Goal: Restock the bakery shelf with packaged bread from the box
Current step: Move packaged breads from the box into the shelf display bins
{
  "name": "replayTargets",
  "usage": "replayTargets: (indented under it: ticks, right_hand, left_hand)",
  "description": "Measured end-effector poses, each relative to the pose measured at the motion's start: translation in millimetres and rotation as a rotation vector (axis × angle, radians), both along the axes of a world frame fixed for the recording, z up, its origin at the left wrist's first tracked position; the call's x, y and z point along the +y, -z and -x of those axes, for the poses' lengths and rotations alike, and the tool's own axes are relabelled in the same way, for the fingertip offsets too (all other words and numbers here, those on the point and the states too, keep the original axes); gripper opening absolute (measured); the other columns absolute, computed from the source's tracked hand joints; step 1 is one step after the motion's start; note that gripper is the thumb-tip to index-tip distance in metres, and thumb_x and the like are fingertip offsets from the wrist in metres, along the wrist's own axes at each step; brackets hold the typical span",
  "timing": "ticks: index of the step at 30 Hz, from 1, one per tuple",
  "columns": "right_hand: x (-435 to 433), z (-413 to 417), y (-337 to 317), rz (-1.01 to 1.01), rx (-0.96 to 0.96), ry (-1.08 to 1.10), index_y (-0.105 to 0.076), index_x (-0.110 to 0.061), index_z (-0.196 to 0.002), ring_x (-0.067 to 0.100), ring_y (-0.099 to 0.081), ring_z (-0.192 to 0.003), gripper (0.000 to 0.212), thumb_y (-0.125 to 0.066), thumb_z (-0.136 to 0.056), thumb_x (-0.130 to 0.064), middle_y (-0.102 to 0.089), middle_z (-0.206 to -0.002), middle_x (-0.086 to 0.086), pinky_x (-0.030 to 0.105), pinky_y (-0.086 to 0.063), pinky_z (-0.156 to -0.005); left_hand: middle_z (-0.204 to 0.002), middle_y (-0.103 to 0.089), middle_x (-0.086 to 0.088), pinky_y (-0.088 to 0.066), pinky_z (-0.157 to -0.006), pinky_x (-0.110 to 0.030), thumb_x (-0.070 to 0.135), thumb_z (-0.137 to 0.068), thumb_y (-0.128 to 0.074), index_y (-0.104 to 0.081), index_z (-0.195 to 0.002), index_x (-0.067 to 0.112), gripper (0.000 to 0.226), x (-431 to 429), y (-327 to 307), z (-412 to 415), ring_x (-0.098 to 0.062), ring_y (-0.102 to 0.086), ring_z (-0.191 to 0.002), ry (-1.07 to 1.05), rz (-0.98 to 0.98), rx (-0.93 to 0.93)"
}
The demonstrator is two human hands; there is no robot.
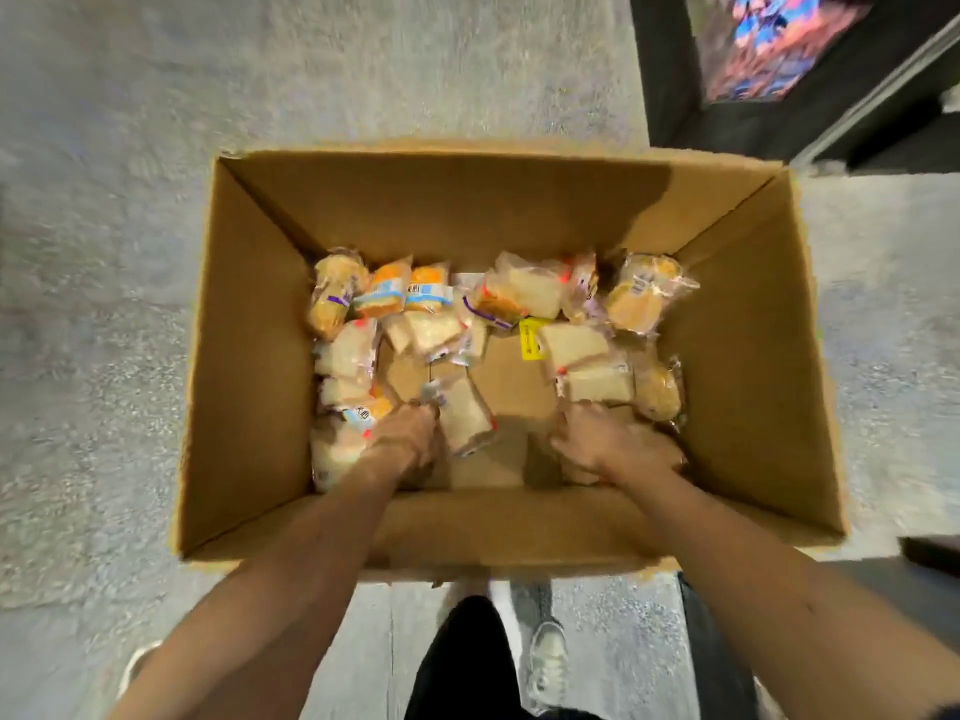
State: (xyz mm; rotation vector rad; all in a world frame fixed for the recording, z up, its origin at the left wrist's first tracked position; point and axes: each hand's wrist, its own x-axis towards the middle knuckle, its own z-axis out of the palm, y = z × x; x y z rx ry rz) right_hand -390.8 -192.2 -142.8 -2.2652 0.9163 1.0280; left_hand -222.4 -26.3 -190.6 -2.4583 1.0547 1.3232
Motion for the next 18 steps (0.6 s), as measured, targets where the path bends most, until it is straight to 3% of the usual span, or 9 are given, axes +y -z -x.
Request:
replayTargets:
  ticks: [3,7,9,13,15,18]
  right_hand:
    - [-21,-3,42,0.027,0.087,0.004,-0.038,-0.012,-0.143,0.033,-0.047,-0.126,0.050,-0.053,-0.099,-0.030,-0.049,-0.137,0.014,0.040,-0.041,-0.099]
    - [-52,-1,97,0.139,0.059,-0.010,-0.034,-0.009,-0.144,0.031,-0.028,-0.141,0.056,-0.057,-0.092,-0.007,-0.034,-0.151,0.014,0.042,-0.030,-0.114]
    - [-68,-3,119,0.222,0.034,-0.111,-0.024,-0.012,-0.149,0.031,-0.013,-0.149,0.074,-0.064,-0.087,-0.006,-0.016,-0.160,0.014,0.045,-0.022,-0.120]
    - [-84,-10,147,0.202,0.134,-0.246,0.015,-0.020,-0.155,0.033,0.012,-0.151,0.117,-0.076,-0.083,-0.031,0.022,-0.162,0.010,0.051,-0.009,-0.122]
    - [-84,-10,154,0.216,0.139,-0.232,0.024,-0.022,-0.153,0.034,0.008,-0.151,0.126,-0.076,-0.080,-0.045,0.023,-0.163,0.009,0.054,-0.016,-0.119]
    - [-80,-4,152,0.281,0.123,-0.278,0.020,-0.022,-0.154,0.036,-0.012,-0.147,0.123,-0.069,-0.079,-0.061,0.004,-0.165,0.010,0.056,-0.030,-0.112]
  left_hand:
    - [-0.138,-0.047,-0.017,-0.041,-0.107,-0.043,0.024,-0.094,-0.053,-0.038,-0.145,0.012,0.055,-10,40,-10,-0.035,-0.047,-0.129,-0.014,-0.003,0.000]
    - [-0.151,-0.031,-0.015,-0.034,-0.111,-0.045,0.038,-0.091,-0.041,-0.027,-0.150,0.011,0.067,-20,89,-12,-0.036,-0.038,-0.135,0.009,0.062,-0.023]
    - [-0.149,-0.032,-0.009,-0.035,-0.111,-0.044,0.044,-0.088,-0.057,-0.025,-0.150,0.016,0.076,-24,102,-11,-0.031,-0.034,-0.137,0.007,0.078,-0.040]
    - [-0.142,-0.041,-0.008,-0.034,-0.108,-0.048,0.047,-0.077,-0.075,-0.028,-0.147,0.017,0.090,-26,119,-6,-0.028,-0.035,-0.135,0.011,0.142,-0.141]
    - [-0.136,-0.047,-0.010,-0.035,-0.109,-0.050,0.045,-0.077,-0.077,-0.028,-0.144,0.014,0.088,-28,122,-4,-0.028,-0.040,-0.132,0.007,0.112,-0.152]
    - [-0.130,-0.054,-0.011,-0.038,-0.108,-0.047,0.042,-0.077,-0.079,-0.041,-0.132,0.011,0.074,-30,125,-6,-0.029,-0.048,-0.125,-0.084,0.042,-0.044]
